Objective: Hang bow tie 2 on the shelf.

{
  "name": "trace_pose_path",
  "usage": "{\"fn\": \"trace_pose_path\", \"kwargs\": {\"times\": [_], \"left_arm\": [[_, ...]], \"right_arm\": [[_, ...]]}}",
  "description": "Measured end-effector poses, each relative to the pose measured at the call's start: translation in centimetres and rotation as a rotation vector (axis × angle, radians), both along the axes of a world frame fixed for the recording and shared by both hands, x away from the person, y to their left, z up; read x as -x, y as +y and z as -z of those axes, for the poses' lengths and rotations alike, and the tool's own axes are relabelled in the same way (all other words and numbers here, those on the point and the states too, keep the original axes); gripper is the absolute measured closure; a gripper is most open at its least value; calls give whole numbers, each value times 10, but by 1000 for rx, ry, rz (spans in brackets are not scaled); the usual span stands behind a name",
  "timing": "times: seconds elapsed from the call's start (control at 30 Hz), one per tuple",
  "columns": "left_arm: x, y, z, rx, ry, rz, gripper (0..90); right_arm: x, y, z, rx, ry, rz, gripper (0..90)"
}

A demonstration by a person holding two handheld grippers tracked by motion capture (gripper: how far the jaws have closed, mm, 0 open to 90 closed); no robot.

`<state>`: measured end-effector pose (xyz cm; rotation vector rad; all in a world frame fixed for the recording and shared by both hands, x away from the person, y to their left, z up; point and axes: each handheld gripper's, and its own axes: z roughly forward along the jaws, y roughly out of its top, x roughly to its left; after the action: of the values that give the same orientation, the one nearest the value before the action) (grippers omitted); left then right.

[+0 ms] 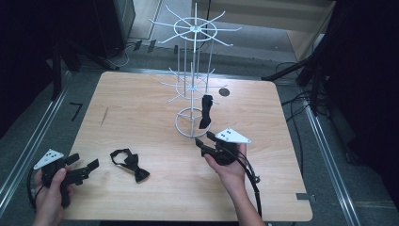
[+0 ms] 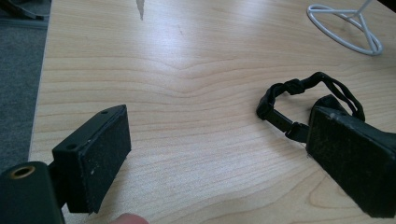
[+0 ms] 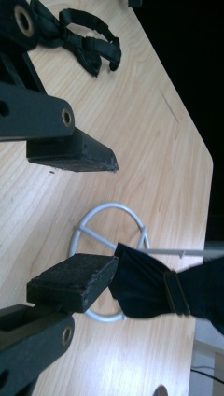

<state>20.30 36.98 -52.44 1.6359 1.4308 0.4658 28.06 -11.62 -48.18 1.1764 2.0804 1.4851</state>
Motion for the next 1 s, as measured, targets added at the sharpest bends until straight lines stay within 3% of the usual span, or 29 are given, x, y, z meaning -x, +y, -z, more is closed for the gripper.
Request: {"fn": "trace_pose_path", "kwargs": {"times": [1.0], "left_arm": [[-2, 0, 0, -5, 11, 15, 71]], "right_arm": [[12, 68, 14, 34, 39, -132, 501]]}}
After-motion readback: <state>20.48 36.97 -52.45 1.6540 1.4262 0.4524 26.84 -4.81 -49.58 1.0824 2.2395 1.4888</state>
